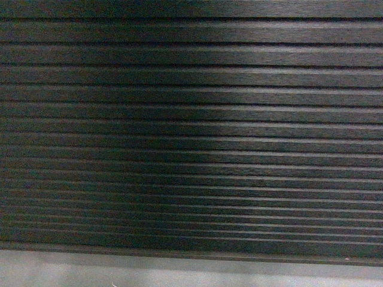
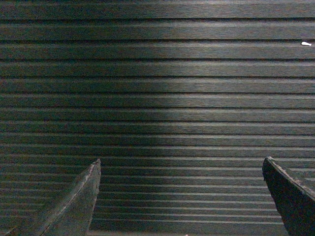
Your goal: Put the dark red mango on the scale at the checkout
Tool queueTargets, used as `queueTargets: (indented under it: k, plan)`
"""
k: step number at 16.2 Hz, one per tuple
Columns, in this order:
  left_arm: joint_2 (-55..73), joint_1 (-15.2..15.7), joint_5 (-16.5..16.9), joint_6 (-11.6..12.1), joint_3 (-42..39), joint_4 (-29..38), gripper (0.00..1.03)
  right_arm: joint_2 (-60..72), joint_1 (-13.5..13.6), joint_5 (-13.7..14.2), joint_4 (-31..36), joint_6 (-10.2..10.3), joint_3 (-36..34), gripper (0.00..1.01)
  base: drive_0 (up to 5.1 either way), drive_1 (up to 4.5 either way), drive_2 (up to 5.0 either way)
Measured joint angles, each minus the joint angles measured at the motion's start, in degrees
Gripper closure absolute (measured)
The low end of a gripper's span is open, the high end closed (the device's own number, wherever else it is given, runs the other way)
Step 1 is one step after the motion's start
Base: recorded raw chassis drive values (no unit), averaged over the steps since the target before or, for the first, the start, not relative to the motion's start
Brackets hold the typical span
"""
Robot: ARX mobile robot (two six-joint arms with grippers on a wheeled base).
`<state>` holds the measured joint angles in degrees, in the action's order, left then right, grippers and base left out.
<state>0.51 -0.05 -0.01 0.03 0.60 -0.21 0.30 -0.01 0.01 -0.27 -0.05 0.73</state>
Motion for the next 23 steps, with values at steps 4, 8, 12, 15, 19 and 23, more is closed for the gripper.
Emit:
queueTargets:
  k: [4, 8, 12, 15, 19, 23]
  plan:
    - [0.0, 0.0, 0.0, 0.0, 0.0, 0.0, 0.05, 0.0, 0.0, 0.0, 0.0, 0.0, 0.0, 0.03, 0.0, 0.0, 0.0]
    - [0.0, 0.0, 0.0, 0.0, 0.0, 0.0, 0.05, 0.0, 0.0, 0.0, 0.0, 0.0, 0.0, 0.03, 0.0, 0.0, 0.0]
    - [0.0, 0.0, 0.0, 0.0, 0.0, 0.0, 0.05, 0.0, 0.0, 0.0, 0.0, 0.0, 0.0, 0.03, 0.0, 0.0, 0.0]
    - [0.0, 0.0, 0.0, 0.0, 0.0, -0.02, 0.05, 0.0, 0.0, 0.02, 0.04, -0.02, 0.0, 0.03, 0.0, 0.0, 0.0]
    - [0.0, 0.0, 0.0, 0.0, 0.0, 0.02, 0.05, 0.0, 0.0, 0.04, 0.04, 0.07, 0.0, 0.03, 0.0, 0.0, 0.0]
    - [0.0, 0.0, 0.02, 0.0, 0.0, 0.0, 0.05, 0.0, 0.0, 0.04, 0.0, 0.04, 0.0, 0.03, 0.0, 0.0, 0.0]
